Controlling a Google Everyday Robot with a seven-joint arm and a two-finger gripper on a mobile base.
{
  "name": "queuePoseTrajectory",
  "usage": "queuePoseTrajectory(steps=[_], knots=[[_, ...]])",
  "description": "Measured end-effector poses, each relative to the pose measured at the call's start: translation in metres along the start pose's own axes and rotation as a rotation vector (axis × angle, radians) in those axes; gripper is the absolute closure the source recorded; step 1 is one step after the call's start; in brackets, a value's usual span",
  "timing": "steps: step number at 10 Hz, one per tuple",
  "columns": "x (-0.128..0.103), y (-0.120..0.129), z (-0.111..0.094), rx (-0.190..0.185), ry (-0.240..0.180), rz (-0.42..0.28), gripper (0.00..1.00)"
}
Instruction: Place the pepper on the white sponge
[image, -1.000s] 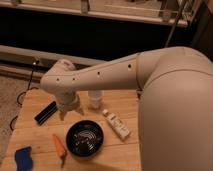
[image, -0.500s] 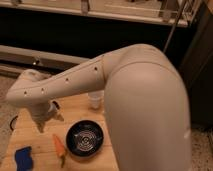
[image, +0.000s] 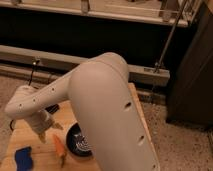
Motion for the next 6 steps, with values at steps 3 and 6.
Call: queuePoseTrajectory(steps=[3, 6], knots=[[-0.006, -0.006, 0.029, -0.026, 0.034, 0.018, 0.35], [-0.006, 0.005, 0.044, -0.043, 0.069, -0.012, 0.35]])
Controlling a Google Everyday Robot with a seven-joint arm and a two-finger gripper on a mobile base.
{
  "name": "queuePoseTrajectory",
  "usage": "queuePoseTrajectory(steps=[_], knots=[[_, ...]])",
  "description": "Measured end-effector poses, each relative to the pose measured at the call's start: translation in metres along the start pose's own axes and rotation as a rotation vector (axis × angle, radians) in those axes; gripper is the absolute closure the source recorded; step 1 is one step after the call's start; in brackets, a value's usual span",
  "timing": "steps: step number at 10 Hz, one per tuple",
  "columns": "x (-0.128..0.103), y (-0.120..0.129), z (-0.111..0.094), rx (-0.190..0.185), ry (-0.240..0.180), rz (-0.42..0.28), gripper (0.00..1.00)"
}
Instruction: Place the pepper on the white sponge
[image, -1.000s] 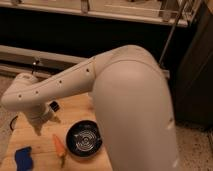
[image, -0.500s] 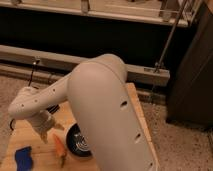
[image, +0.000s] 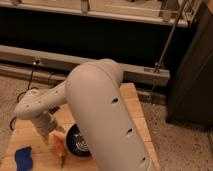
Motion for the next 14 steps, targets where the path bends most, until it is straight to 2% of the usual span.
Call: queuePoseTrajectory(steps=[2, 3, 5, 6, 8, 9, 11, 14], knots=[[0.004, 0.002, 0.013, 0.012, 0.041, -0.014, 0.36], [0.01, 0.001, 0.023, 0.026, 0.084, -0.014, 0.42], [0.019, 0.003, 0.036, 0.044, 0.163, -0.002, 0.62], [0.018, 0.006, 0.039, 0.041, 0.181, 0.003, 0.7], [0.013, 0.02, 0.038, 0.013, 0.207, 0.001, 0.92], [0.009, 0.036, 0.032, -0.006, 0.204, -0.02, 0.98], [-0.005, 0.07, 0.003, -0.029, 0.152, -0.077, 1.0], [-0.022, 0.103, -0.033, -0.004, 0.077, -0.145, 1.0]])
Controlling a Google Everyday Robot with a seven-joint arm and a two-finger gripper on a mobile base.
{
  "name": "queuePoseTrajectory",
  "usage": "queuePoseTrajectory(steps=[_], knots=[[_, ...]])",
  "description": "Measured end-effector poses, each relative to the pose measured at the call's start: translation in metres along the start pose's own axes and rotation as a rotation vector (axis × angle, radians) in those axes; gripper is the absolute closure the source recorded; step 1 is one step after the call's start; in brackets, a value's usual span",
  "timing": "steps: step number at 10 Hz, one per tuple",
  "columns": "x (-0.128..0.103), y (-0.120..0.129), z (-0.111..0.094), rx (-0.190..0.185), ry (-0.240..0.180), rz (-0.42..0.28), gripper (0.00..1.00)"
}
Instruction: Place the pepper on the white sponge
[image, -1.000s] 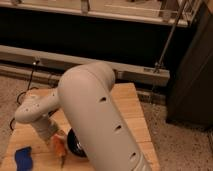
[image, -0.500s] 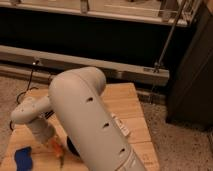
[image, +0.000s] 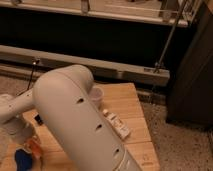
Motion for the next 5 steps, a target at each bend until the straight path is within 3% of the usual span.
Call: queuePoseTrajectory(steps=[2, 5], knots=[[-0.001, 0.021, -0.008, 0.019, -0.015, -0.05, 1.0], [0.004, 0.048, -0.006, 0.008, -0.009, -0.116, 1.0]])
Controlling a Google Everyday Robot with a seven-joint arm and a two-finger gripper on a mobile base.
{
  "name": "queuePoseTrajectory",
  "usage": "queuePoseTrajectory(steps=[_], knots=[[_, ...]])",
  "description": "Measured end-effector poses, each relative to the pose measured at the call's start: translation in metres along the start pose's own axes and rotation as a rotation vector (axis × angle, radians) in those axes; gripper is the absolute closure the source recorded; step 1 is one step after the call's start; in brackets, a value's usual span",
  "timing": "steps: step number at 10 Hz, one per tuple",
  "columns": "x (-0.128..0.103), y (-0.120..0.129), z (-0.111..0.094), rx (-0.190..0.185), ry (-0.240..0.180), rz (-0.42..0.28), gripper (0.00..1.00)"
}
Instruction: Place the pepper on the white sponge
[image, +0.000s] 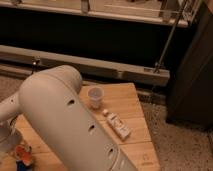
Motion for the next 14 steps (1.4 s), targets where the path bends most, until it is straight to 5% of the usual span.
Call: queuePoseTrajectory(steps=[3, 11, 14], knots=[[0.0, 0.019, 0.008, -0.028, 0.002, -0.056, 0.98], [-0.012, 0.017, 0.029, -0.005, -0.056, -0.109, 0.23], [-0.015, 0.024, 0.029, -0.038, -0.084, -0.101, 0.22]])
